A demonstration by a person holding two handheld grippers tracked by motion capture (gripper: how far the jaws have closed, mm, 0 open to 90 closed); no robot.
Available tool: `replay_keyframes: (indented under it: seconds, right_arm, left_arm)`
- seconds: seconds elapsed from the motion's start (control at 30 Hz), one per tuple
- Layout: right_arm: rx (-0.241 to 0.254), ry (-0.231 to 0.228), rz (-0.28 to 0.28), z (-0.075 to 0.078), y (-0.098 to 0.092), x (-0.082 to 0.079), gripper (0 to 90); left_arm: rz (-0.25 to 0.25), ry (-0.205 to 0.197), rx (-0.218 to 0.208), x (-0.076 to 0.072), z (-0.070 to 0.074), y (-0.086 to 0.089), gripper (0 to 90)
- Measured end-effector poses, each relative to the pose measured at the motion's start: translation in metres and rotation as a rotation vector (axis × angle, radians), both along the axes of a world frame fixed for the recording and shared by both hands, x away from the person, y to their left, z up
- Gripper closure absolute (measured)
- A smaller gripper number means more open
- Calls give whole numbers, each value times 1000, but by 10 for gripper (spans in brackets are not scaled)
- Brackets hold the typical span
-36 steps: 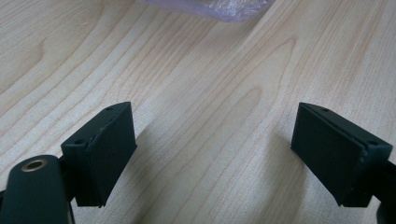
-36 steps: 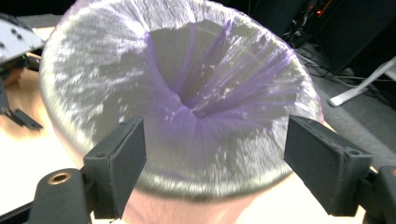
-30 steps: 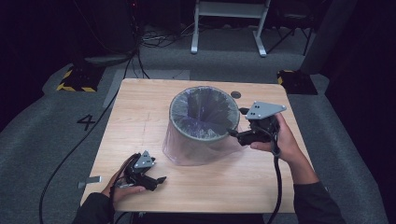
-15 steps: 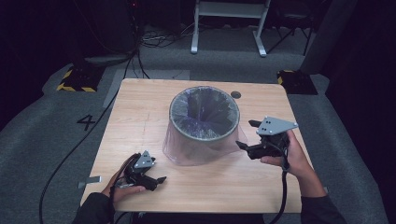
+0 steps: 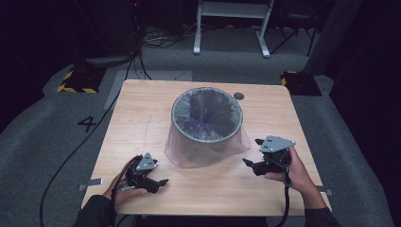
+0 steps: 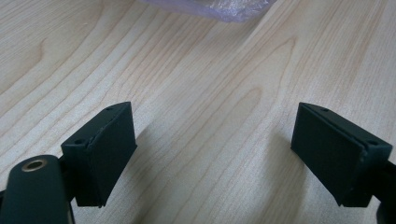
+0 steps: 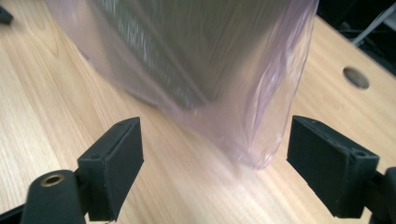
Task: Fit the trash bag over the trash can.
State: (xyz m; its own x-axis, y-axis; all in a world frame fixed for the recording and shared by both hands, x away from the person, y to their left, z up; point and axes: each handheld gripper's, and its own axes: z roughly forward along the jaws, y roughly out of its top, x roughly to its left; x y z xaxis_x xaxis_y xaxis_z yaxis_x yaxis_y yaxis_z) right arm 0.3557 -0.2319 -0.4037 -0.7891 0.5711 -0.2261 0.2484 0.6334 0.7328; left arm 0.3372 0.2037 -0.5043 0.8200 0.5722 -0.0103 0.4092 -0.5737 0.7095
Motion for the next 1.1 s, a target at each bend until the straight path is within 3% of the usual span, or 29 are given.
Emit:
replay_keyframes:
  seconds: [0.33, 0.53, 0.7, 0.87, 1.1]
  right_arm:
    - [-53, 53, -52, -41, -22, -8, 184]
    - [-79, 81, -92, -55, -34, -11, 184]
    - [-41, 100, -125, -73, -46, -17, 184]
    - [-36, 114, -145, -87, -53, -23, 185]
    - [112, 167, -215, -98, -74, -26, 162]
  left_arm:
    - [-2, 0, 0, 0, 0, 0, 135]
    - [1, -1, 1, 0, 0, 0, 136]
    - [1, -1, 1, 0, 0, 0, 136]
    - [0, -1, 1, 0, 0, 0, 136]
    - [-3, 0, 0, 0, 0, 0, 135]
